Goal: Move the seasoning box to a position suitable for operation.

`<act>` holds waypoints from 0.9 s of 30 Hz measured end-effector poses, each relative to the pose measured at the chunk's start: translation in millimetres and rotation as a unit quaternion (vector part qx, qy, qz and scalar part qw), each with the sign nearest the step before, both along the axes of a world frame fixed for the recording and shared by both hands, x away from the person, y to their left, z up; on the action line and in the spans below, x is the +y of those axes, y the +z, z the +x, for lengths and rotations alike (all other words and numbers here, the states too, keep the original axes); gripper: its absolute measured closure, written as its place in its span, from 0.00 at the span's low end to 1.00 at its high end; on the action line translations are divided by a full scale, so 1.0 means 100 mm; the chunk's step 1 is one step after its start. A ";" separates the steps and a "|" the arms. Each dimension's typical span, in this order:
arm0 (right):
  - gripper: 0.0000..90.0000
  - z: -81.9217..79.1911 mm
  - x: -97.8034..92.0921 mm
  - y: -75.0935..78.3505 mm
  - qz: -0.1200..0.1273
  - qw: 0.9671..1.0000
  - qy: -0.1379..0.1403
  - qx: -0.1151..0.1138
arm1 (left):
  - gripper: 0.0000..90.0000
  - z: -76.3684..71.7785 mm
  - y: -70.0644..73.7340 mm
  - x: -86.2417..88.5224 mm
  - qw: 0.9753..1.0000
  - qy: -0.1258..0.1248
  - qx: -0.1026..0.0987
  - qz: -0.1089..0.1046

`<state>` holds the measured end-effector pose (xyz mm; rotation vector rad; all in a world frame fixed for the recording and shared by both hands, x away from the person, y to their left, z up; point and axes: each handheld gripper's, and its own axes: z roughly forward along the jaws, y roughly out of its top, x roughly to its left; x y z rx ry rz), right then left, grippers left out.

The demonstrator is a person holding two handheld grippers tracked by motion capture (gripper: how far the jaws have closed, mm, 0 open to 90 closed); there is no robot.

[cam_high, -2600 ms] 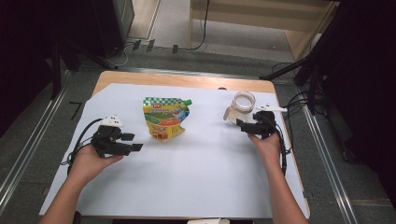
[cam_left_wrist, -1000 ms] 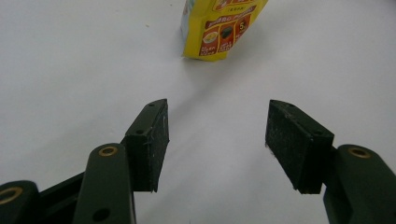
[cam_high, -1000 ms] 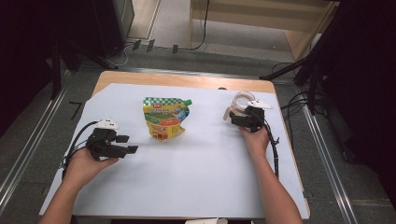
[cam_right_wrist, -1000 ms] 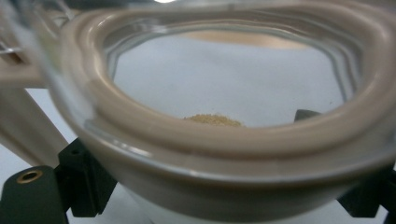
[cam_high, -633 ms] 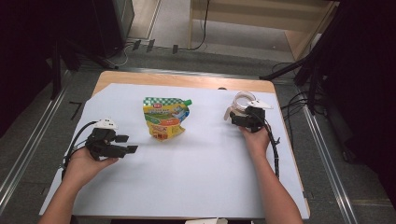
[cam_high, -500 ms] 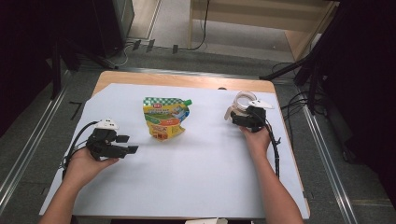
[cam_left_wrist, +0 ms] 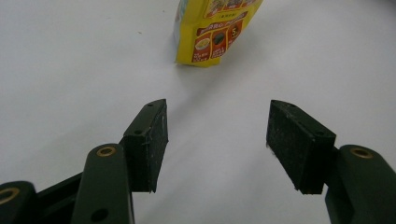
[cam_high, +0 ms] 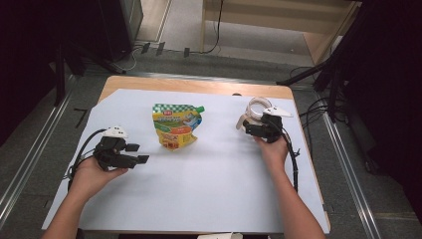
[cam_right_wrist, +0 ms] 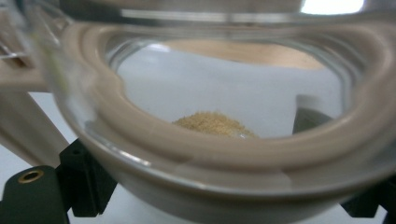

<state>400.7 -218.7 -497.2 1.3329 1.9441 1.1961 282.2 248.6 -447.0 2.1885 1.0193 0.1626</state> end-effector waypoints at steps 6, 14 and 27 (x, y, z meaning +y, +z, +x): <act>0.14 -0.10 0.05 0.07 0.001 1.000 0.013 -0.006 | 0.45 0.01 0.00 -0.03 1.000 -0.005 0.001 -0.003; 0.14 -0.28 0.09 0.18 0.002 0.999 0.032 -0.015 | 0.46 0.00 0.02 -0.05 1.000 -0.008 -0.002 -0.009; 0.14 -0.65 0.16 0.18 -0.021 0.997 0.073 -0.006 | 0.45 0.00 0.02 -0.08 1.000 -0.015 -0.001 -0.014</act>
